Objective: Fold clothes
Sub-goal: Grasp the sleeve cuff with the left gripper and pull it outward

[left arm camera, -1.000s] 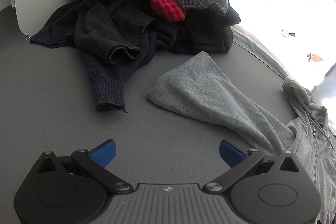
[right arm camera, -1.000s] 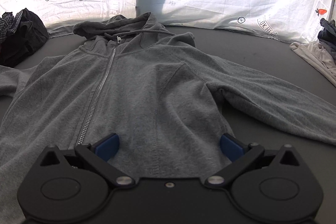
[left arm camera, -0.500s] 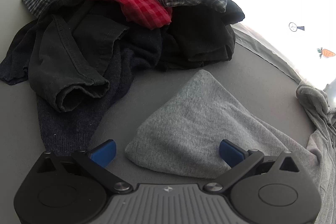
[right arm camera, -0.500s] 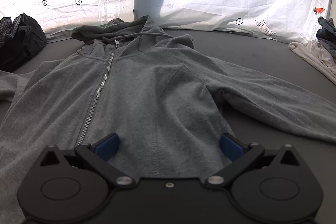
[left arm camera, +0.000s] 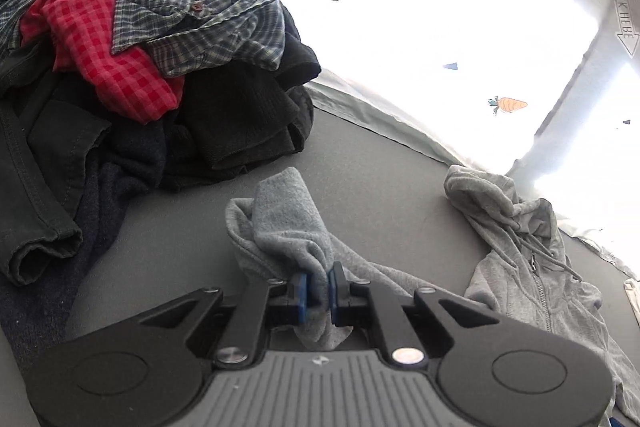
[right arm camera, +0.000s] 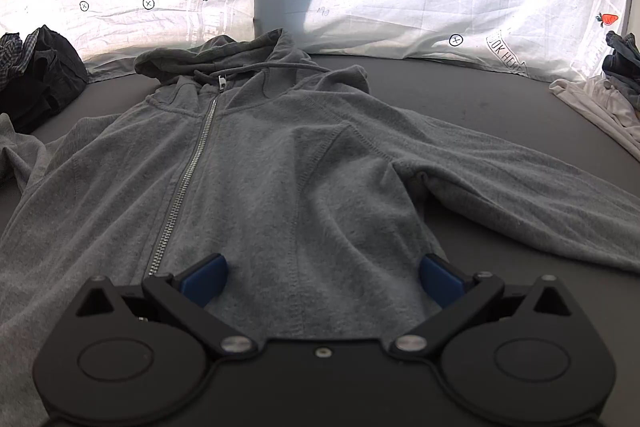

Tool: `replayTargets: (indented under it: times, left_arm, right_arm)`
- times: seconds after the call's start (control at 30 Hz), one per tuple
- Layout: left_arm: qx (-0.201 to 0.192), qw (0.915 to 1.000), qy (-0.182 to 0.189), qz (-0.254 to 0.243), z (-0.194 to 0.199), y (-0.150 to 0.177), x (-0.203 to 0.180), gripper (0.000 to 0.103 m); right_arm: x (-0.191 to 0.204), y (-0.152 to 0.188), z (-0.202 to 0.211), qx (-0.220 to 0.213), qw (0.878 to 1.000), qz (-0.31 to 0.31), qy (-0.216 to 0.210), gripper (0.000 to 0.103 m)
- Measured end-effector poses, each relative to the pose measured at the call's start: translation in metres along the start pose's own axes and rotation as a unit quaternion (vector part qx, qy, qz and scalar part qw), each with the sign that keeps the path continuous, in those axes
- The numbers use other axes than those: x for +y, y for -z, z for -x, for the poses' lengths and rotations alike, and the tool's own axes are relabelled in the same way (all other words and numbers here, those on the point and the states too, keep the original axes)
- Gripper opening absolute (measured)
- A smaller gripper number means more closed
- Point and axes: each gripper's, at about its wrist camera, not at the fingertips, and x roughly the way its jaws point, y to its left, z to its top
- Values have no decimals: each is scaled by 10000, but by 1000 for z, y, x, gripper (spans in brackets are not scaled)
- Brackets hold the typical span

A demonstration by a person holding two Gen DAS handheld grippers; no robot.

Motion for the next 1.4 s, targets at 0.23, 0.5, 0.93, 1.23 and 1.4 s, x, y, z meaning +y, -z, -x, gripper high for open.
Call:
replayTargets:
  times: [0.23, 0.5, 0.93, 1.23, 1.4]
  left_arm:
    - [668, 9817, 1564, -858, -23, 9, -88, 25]
    - [915, 9794, 1739, -475, -6, 23, -78, 57]
    - [175, 9737, 824, 2117, 44, 13, 47, 58]
    - [764, 9689, 568, 2284, -5, -10, 40, 66]
    - [723, 9654, 467, 2460, 0, 0, 36, 17]
  right_arm:
    - [0, 0, 1, -3, 10000, -5, -3, 103]
    - [0, 0, 1, -6, 10000, -9, -4, 103]
    - [1, 1, 1, -9, 10000, -8, -5, 103]
    - [1, 0, 1, -10, 10000, -9, -4, 103]
    - [1, 0, 1, -14, 10000, -17, -14, 103]
